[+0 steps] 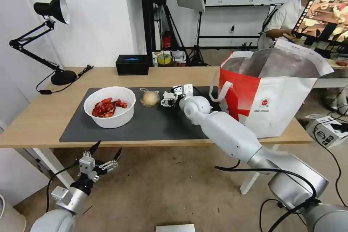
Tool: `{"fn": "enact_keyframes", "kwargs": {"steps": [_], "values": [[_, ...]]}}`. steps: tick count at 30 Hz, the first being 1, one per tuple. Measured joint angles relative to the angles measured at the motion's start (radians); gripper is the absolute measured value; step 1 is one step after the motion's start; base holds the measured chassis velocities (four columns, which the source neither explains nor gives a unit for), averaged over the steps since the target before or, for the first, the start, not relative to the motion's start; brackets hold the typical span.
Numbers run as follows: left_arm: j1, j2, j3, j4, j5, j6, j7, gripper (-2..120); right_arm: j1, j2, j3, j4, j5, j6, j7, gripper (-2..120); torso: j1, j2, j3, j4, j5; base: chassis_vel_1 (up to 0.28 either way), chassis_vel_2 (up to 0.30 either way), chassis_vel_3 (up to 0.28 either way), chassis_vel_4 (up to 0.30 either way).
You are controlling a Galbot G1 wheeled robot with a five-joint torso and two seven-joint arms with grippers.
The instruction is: Pick up the trash from the table and place it into the takeout bag.
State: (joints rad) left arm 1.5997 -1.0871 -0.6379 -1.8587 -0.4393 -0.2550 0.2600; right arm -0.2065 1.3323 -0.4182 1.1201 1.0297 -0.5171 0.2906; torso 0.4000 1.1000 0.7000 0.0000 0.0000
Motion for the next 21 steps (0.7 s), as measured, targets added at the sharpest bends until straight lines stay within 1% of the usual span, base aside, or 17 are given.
{"fn": "enact_keyframes", "kwargs": {"steps": [10, 11, 12, 13, 16, 17, 20, 21], "values": [[0.002, 0.005, 0.000, -0.004, 0.000, 0.000, 0.000, 100, 0.005, 0.001, -0.010, -0.019, 0.008, -0.009, -0.031, 99, 0.000, 0.000, 0.000, -0.0001, 0.0000, 0.000, 0.000, 0.000, 0.000], [0.003, 0.006, -0.001, -0.005, -0.001, 0.000, -0.001, 100, 0.007, 0.003, -0.010, -0.023, 0.008, -0.010, -0.035, 97, 0.000, 0.000, 0.000, -0.0003, -0.0001, 0.000, 0.000, 0.000, 0.000], [0.003, 0.006, -0.002, -0.006, -0.001, 0.000, -0.001, 100, 0.010, 0.006, -0.010, -0.029, 0.008, -0.011, -0.040, 92, 0.000, 0.000, 0.000, -0.0005, -0.0001, 0.000, 0.000, 0.000, 0.000], [0.003, 0.006, -0.002, -0.006, -0.001, 0.000, -0.001, 100, 0.010, 0.006, -0.010, -0.029, 0.008, -0.011, -0.040, 92, 0.000, 0.000, 0.000, -0.0005, -0.0001, 0.000, 0.000, 0.000, 0.000], [0.008, 0.004, -0.005, -0.010, -0.002, -0.001, -0.001, 100, 0.013, 0.018, -0.010, -0.041, 0.010, -0.016, -0.044, 76, 0.000, 0.000, 0.000, -0.0007, -0.0001, 0.000, 0.000, 0.000, 0.000], [0.008, 0.004, -0.005, -0.010, -0.002, -0.001, -0.001, 100, 0.013, 0.018, -0.010, -0.041, 0.010, -0.016, -0.044, 76, 0.000, 0.000, 0.000, -0.0007, -0.0001, 0.000, 0.000, 0.000, 0.000], [0.014, 0.001, -0.009, -0.013, -0.002, -0.003, -0.002, 100, 0.013, 0.019, -0.012, -0.040, 0.012, -0.024, -0.044, 63, 0.000, 0.000, 0.000, -0.0006, -0.0001, 0.000, 0.000, 0.000, 0.000], [0.014, 0.001, -0.009, -0.013, -0.002, -0.003, -0.002, 100, 0.013, 0.019, -0.012, -0.040, 0.012, -0.024, -0.044, 63, 0.000, 0.000, 0.000, -0.0006, -0.0001, 0.000, 0.000, 0.000, 0.000]]}}
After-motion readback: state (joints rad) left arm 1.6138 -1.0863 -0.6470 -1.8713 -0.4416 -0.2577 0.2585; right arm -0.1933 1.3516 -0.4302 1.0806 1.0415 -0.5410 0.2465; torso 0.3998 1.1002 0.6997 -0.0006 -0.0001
